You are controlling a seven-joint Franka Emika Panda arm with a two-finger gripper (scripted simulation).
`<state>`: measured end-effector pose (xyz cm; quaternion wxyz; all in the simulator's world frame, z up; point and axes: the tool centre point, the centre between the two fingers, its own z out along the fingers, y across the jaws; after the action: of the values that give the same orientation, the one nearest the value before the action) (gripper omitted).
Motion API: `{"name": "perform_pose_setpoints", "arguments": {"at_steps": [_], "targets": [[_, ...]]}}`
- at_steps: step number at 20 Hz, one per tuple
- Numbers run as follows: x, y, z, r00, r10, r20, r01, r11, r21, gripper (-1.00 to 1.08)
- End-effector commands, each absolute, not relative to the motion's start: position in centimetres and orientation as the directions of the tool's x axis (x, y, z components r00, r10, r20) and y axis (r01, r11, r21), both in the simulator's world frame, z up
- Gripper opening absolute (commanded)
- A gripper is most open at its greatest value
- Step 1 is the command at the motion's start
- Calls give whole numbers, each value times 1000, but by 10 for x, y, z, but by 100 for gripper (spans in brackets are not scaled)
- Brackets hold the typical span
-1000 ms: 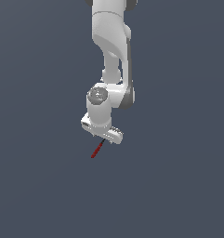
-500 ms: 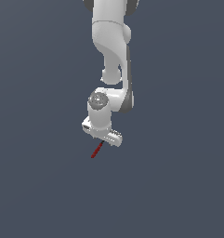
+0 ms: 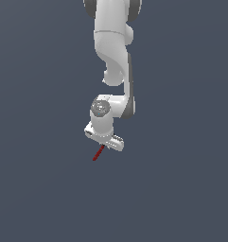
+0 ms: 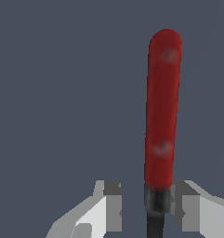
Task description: Pick up the object and move it to a goal position.
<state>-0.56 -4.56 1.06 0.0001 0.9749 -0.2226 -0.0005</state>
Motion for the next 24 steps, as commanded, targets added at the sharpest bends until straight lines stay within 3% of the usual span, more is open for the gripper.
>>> {"name": "perform_pose_setpoints", "arguments": {"at_steps": [1,14,24], "targets": [[-5,-46,10,901,-434,0,-434,-901,0,-100],[-8,-41,15,900,-436,0,-436,-900,1,-100],[-29,4,54,900,-435,0,-435,-900,0,-100]]}}
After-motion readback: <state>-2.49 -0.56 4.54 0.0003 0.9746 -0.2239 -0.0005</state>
